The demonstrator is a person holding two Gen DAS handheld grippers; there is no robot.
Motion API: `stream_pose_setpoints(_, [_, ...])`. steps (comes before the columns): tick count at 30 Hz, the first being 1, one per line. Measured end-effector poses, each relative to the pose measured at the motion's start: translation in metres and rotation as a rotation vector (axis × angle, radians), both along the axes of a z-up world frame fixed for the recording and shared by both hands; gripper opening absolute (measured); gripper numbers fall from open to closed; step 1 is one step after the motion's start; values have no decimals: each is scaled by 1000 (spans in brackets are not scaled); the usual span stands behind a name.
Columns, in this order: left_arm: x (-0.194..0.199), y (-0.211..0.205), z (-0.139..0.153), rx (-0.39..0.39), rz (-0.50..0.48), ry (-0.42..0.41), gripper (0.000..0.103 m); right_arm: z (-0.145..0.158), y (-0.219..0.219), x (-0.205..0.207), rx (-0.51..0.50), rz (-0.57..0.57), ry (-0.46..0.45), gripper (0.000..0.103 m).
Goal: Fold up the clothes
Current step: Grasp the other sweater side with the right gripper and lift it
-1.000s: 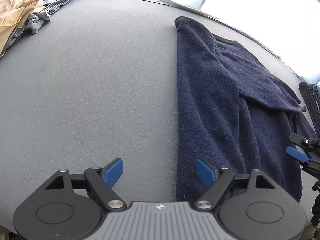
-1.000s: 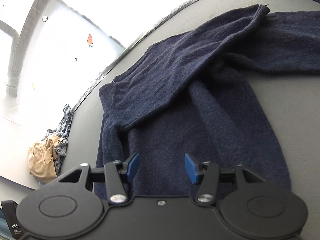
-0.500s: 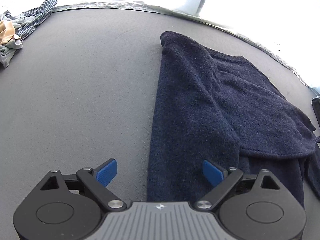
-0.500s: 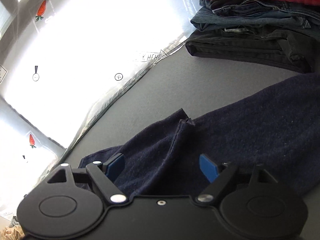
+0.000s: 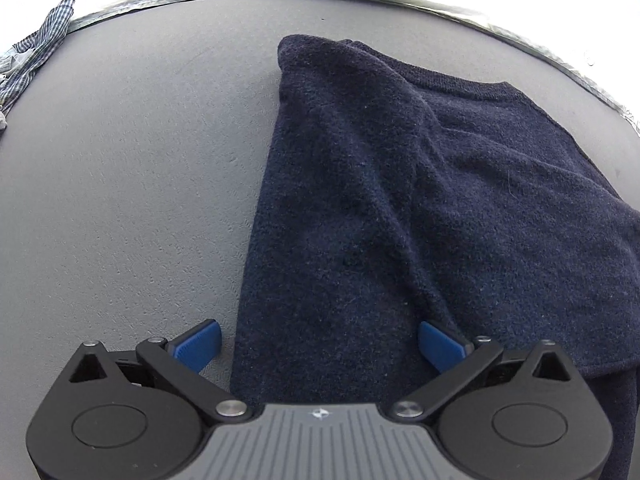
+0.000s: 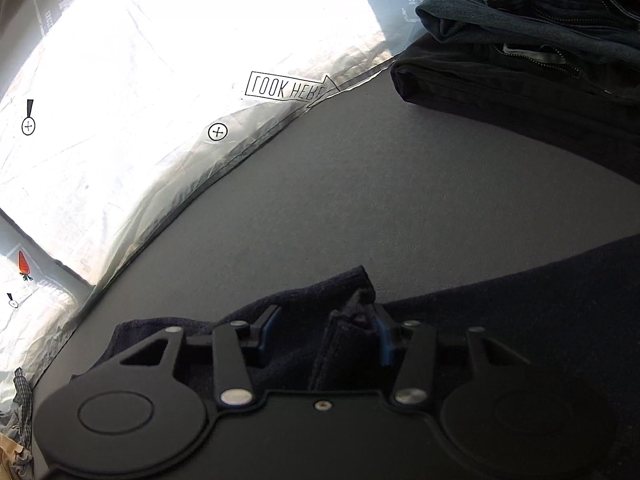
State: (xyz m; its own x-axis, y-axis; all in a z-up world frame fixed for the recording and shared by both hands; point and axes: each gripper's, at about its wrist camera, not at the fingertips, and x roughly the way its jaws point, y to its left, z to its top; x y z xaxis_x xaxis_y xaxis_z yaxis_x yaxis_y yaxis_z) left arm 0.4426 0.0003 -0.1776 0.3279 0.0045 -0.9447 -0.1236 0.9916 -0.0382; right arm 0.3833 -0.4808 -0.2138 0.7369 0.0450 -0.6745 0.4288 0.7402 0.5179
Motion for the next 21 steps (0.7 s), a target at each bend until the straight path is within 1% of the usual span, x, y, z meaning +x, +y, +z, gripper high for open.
stream_pose_setpoints(1, [-1, 0, 0, 1, 1, -6, 103, -3, -3, -4, 67, -28, -16, 14])
stream_pose_setpoints(5, [-4, -1, 0, 4, 0, -23, 103, -18, -16, -29, 357, -171, -113, 12])
stream_pose_setpoints(7, [-5, -1, -1, 4, 1, -27, 103, -22, -18, -41, 468, -207, -169, 11])
stream_pose_setpoints(9, [-6, -1, -2, 4, 2, -28, 103, -22, -16, -51, 537, -211, -214, 10])
stream_pose_setpoints(12, [-6, 0, -2, 0, 4, -24, 103, -14, -2, -62, 608, -151, -282, 10])
stream_pose_setpoints(15, [-9, 2, -1, -9, 10, -2, 103, -7, 18, -66, 677, -81, -322, 10])
stream_pose_setpoints(19, [-31, 13, 0, -64, 77, 66, 103, 2, 54, -67, 732, 60, -321, 10])
stream_pose_setpoints(21, [-48, 15, 1, -54, 80, 85, 103, 4, 70, -68, 751, 120, -311, 10])
